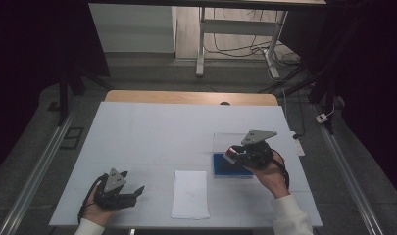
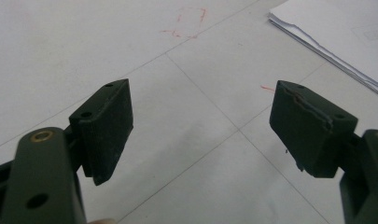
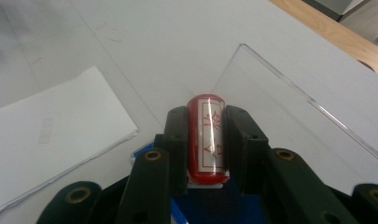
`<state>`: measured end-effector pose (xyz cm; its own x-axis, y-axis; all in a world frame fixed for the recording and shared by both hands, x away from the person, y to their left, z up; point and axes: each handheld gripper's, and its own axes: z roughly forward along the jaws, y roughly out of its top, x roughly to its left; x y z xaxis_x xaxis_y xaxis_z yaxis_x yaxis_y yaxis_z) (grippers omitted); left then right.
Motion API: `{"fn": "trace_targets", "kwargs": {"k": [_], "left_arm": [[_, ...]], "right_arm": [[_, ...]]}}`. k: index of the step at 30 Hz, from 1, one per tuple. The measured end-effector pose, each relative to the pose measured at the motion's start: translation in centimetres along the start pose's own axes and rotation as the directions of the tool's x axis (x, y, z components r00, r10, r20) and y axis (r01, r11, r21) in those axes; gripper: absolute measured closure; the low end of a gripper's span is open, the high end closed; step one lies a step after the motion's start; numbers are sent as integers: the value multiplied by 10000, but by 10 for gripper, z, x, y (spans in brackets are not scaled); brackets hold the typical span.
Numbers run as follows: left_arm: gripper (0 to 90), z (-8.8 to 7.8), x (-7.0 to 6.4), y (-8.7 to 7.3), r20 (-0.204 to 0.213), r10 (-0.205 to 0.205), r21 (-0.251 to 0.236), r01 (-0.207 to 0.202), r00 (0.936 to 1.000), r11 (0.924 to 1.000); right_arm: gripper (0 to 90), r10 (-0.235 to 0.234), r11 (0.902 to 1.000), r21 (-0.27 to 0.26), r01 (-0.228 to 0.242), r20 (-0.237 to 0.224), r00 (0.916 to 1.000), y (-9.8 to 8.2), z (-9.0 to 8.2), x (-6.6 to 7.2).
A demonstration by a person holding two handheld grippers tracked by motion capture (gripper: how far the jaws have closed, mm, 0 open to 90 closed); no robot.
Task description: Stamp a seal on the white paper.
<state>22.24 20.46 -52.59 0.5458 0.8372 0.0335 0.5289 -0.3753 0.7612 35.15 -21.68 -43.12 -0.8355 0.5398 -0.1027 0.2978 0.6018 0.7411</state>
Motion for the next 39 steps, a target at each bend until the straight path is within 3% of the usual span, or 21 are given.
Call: {"fn": "trace_targets", "kwargs": {"k": [10,26,39], "left_arm": [[218,0,1,0,-7,-50,-4,50,10000,10000],[218,0,1,0,13,-70,-33,70,10000,10000],[218,0,2,0,2,-99,-25,99,10000,9999]], "right_arm": [[703,-457,9988,-205,442,-776,9959,10,4,19],[703,-1286,9916,-357,1242,-1778,9756,29,7,56],[702,-1406,9896,-44,1437,-2354,9617,33,21,75]]}}
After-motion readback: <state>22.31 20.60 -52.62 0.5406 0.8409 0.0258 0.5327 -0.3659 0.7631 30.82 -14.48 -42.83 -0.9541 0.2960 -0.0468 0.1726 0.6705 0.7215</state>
